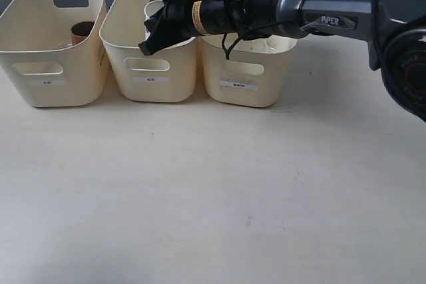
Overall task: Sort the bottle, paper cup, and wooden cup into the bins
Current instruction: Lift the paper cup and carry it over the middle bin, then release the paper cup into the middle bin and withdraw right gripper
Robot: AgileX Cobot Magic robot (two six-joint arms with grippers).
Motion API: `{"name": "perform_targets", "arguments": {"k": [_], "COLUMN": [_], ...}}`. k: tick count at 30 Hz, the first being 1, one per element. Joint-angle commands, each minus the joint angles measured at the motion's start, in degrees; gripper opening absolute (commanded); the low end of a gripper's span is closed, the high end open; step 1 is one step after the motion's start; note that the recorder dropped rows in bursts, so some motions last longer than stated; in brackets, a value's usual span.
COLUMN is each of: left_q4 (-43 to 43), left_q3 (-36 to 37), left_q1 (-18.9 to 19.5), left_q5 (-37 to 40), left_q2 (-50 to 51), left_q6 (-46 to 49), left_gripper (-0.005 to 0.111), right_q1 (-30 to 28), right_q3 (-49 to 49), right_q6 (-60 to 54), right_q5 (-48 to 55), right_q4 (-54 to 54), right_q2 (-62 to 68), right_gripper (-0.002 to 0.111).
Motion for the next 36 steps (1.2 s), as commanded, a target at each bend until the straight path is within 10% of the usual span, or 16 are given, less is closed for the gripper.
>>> {"name": "perform_targets", "arguments": {"k": [1, 6, 14, 25, 36], "left_q4": [0.1, 0.1, 0.1, 0.1, 0.1], "left_q3": [-0.1, -0.1, -0.1, -0.1, -0.1], "left_q1": [-0.2, -0.2, -0.2, -0.2, -0.2], "left_q5": [-0.8, -0.8, -0.8, -0.8, -0.8], "left_q2": [0.2, 0.2, 0.2, 0.2, 0.2], "left_q6": [-0.2, -0.2, -0.2, -0.2, -0.2], "left_gripper": [0.000, 0.000, 0.000, 0.000, 0.000], "right_q1": [-0.3, -0.3, -0.3, -0.3, -0.2], "right_q3": [-0.1, -0.1, -0.1, -0.1, 2.7], "right_q6": [0.4, 0.8, 0.8, 0.8, 0.8], "right_q5": [-0.3, -1.1, -1.3, -1.3, 3.1], "right_q4": [0.0, 0.0, 0.0, 0.0, 0.0], "right_q2": [-0.2, 0.1, 0.1, -1.7, -10.9], "right_gripper": [0.000, 0.002, 0.053, -0.001, -0.001]}}
